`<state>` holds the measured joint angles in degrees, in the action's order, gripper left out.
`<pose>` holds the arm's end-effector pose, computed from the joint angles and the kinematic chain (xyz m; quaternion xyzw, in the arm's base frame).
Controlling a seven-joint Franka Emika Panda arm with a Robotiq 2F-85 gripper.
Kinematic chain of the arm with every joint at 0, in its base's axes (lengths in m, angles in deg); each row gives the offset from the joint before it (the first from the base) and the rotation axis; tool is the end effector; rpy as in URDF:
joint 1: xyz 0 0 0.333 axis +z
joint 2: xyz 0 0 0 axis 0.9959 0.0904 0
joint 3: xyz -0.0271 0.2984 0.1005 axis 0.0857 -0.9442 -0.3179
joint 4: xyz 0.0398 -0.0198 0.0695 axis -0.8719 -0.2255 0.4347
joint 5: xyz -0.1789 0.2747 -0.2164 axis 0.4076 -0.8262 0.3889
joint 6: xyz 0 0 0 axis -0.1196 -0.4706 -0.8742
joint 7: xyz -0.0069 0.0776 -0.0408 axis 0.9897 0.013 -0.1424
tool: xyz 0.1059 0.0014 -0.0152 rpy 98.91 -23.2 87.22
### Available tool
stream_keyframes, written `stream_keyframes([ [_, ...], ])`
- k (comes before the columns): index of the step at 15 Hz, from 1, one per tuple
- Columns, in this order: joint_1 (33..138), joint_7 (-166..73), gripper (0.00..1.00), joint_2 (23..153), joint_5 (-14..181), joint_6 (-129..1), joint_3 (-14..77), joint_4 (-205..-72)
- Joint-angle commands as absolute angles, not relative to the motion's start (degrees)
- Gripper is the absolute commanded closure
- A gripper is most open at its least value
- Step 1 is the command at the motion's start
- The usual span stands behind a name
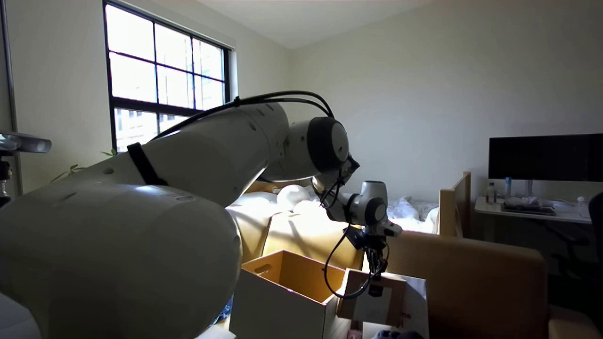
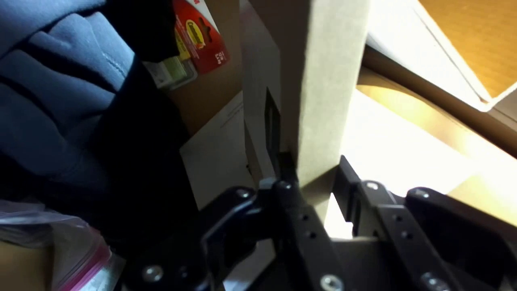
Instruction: Put a book and hoodie from the couch into the box
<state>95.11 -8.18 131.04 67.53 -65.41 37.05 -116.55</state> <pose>0.7607 0.0460 0.1482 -0.9187 0.3904 -0.0503 0.0320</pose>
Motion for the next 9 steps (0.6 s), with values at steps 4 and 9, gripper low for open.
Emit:
stream_keyframes([
  [4,99.1,-0.1,0.93,113.6,69.3,-80.5,37.9,-138.0],
  [9,103.5,0.2,0.93,101.5,76.3,-87.3,40.6,-151.9],
])
